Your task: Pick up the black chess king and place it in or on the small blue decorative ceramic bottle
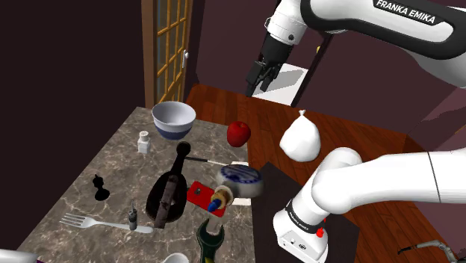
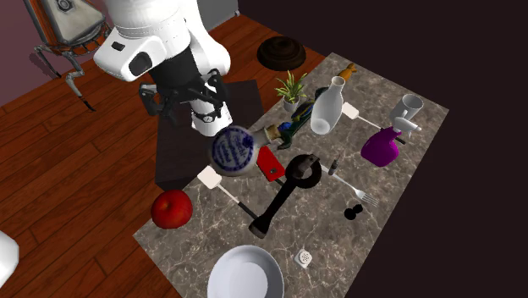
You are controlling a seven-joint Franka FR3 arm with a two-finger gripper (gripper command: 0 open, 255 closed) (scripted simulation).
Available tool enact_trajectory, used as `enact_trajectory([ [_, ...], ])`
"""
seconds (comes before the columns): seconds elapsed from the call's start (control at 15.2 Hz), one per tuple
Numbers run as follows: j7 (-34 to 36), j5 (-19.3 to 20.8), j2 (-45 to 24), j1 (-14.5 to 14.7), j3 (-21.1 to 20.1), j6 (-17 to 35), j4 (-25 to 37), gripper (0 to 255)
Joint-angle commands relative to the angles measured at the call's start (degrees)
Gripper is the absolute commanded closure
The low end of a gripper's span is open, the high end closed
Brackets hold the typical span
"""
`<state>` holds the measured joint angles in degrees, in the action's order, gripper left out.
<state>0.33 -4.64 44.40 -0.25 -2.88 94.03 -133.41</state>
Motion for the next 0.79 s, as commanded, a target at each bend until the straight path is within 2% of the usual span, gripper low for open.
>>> enact_trajectory([
  [0.0,0.0,0.0,0.0,0.0,0.0,0.0,0.0,0],
  [0.73,7.5,-4.4,-12.1,3.8,-10.5,16.4,-2.8,0],
])
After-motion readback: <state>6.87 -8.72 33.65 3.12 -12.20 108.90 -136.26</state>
